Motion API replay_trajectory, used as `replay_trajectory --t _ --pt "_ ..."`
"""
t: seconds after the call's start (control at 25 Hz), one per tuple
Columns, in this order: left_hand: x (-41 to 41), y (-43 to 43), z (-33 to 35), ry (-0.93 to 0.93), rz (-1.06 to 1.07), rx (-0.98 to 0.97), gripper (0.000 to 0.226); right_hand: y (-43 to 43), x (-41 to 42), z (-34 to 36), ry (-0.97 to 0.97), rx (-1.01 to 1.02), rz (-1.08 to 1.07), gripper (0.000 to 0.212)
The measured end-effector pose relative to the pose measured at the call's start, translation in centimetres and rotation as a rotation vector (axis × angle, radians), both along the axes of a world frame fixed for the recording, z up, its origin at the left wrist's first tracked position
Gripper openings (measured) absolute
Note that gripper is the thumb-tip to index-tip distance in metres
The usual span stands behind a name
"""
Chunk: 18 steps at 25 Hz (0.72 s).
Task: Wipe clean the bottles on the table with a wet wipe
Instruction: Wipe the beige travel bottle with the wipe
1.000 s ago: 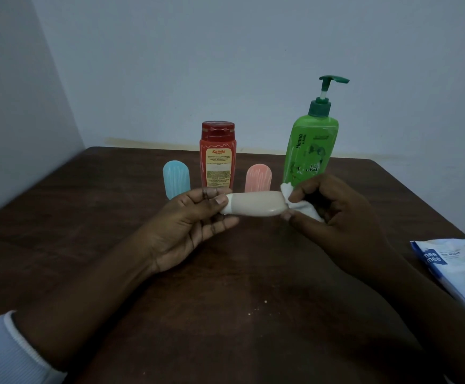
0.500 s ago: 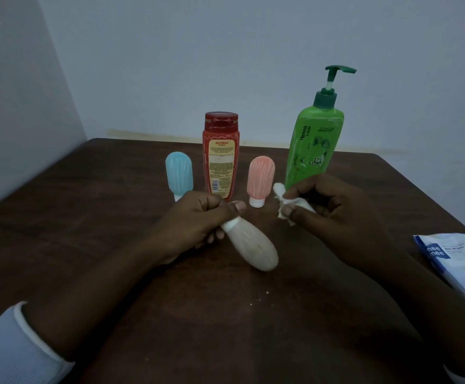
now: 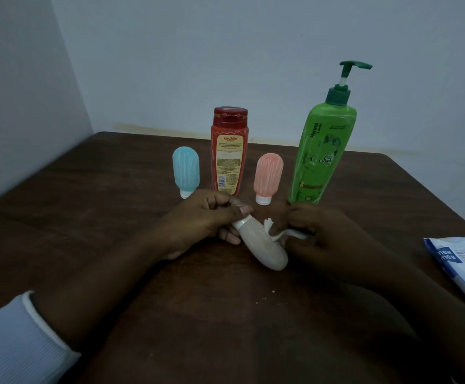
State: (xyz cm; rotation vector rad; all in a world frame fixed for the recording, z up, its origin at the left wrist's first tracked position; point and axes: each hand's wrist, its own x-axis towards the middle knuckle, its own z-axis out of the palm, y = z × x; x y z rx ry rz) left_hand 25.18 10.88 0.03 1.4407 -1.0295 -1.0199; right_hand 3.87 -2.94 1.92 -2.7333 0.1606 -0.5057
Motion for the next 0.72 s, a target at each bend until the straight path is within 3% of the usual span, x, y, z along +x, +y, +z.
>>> replay_trajectory --t 0.12,0.24,0.36,0.52,0.72 --pt "0.3 -0.1 -0.1 0.027 -0.040 0.026 0.044 0.1 -0.3 0.5 0.078 -0.005 0.010 0.023" --pt "0.4 -0.1 -0.3 -0.002 -0.033 0.009 0.028 1.1 -0.6 1.1 0.133 -0.038 0.127 0.024" --pt "0.5 -0.1 -0.5 0.018 -0.038 -0.010 0.033 1.6 0.3 0.1 0.058 -0.159 0.150 0.025" --pt "0.6 -0.1 -0.5 0.058 -0.037 -0.013 0.040 0.7 0.1 -0.2 0.053 -0.091 0.009 0.023" --pt "0.6 -0.1 -0.7 0.067 -0.032 -0.023 0.037 2.1 0.9 -0.7 0.039 -0.221 0.146 0.022"
